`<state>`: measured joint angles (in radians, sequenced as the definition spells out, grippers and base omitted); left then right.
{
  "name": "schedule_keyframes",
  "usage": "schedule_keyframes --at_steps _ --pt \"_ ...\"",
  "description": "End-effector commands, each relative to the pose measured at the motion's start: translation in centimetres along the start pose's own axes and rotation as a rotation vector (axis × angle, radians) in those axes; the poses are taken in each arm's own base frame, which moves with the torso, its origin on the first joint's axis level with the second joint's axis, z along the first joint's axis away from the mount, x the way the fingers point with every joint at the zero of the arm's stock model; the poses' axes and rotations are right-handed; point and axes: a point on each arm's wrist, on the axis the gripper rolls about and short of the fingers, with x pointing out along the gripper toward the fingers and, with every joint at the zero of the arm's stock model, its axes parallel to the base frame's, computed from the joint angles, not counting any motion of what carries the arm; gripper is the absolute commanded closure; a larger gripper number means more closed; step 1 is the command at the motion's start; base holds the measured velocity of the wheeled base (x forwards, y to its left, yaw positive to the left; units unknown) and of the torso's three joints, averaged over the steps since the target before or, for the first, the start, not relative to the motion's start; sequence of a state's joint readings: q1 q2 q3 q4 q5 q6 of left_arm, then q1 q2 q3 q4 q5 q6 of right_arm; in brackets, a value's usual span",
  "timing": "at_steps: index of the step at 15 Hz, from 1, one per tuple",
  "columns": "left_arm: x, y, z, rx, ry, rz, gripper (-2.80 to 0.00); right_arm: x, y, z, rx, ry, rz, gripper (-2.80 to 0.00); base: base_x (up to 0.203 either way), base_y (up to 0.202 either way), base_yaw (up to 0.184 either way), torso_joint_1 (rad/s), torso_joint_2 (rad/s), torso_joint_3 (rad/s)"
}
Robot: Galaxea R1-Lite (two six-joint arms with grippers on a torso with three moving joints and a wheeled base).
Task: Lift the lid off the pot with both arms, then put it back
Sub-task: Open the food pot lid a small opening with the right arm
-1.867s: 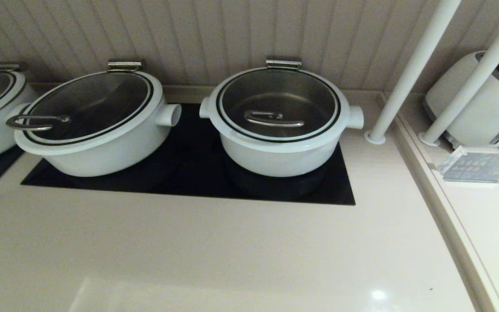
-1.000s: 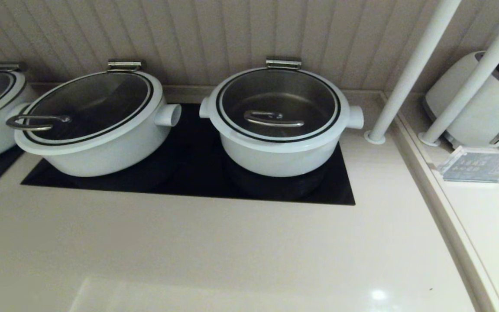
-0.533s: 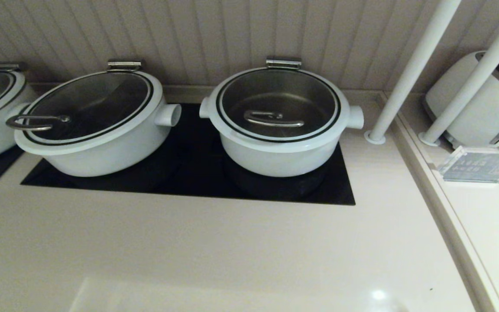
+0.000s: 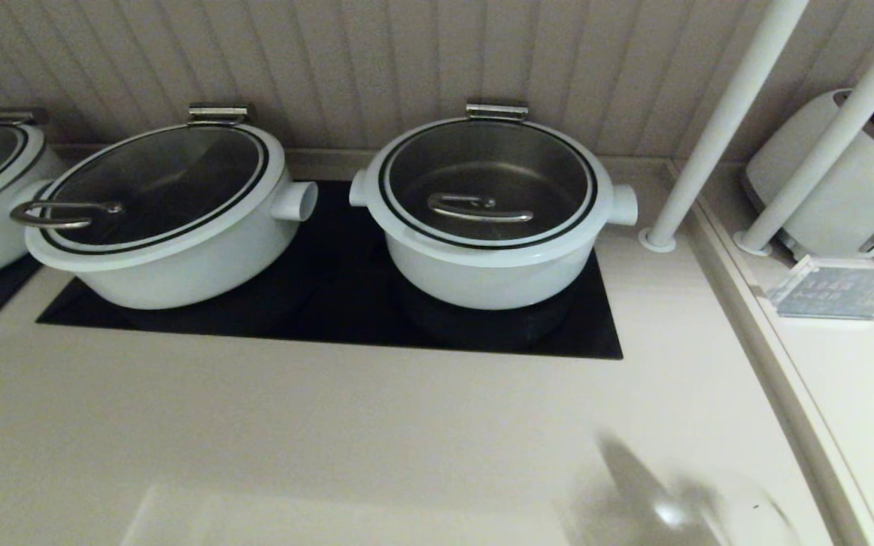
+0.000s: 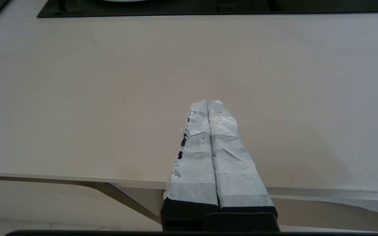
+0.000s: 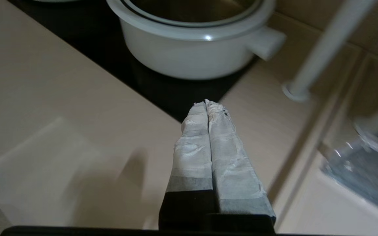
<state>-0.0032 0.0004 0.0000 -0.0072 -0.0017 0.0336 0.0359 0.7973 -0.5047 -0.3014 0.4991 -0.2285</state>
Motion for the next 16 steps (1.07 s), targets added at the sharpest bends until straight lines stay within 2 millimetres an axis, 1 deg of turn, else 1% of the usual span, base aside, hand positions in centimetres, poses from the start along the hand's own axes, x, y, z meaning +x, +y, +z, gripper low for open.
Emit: schedule_keyframes --at_steps 1,4,7,9,11,12,14,16 --pt "0.0 0.0 0.0 0.000 -0.001 0.000 0.00 3.6 -0.8 -0.7 0.030 0.038 0.097 0.00 0.000 0.000 0.000 0.000 0.00 0.000" --pt "0.0 0.0 0.0 0.004 -0.001 -0.003 0.00 6.7 0.0 -0.6 0.025 -0.004 0.231 0.00 0.000 0.000 0.000 0.000 0.00 0.000" --pt "0.0 0.0 0.0 0.002 -0.001 0.000 0.00 9.6 1.0 -1.5 0.046 0.027 0.330 0.00 0.000 0.000 0.000 0.000 0.00 0.000" --pt "0.0 0.0 0.0 0.003 -0.001 -0.001 0.00 12.4 1.5 -2.0 0.044 0.013 0.372 0.00 0.000 0.000 0.000 0.000 0.00 0.000" --pt "0.0 0.0 0.0 0.004 -0.001 -0.003 0.00 15.3 2.4 -1.6 0.031 -0.044 0.392 0.00 0.000 0.000 0.000 0.000 0.00 0.000" --pt "0.0 0.0 0.0 0.005 -0.001 -0.003 0.00 16.2 3.2 -1.2 0.027 -0.066 0.393 0.00 0.000 0.000 0.000 0.000 0.00 0.000" --pt "0.0 0.0 0.0 0.006 -0.001 -0.004 0.00 16.9 4.5 -0.9 0.043 -0.075 0.412 0.00 0.000 0.000 0.000 0.000 0.00 0.000" --pt "0.0 0.0 0.0 0.006 -0.001 -0.004 0.00 17.5 4.7 -0.5 0.042 -0.088 0.408 0.00 0.000 0.000 0.000 0.000 0.00 0.000"
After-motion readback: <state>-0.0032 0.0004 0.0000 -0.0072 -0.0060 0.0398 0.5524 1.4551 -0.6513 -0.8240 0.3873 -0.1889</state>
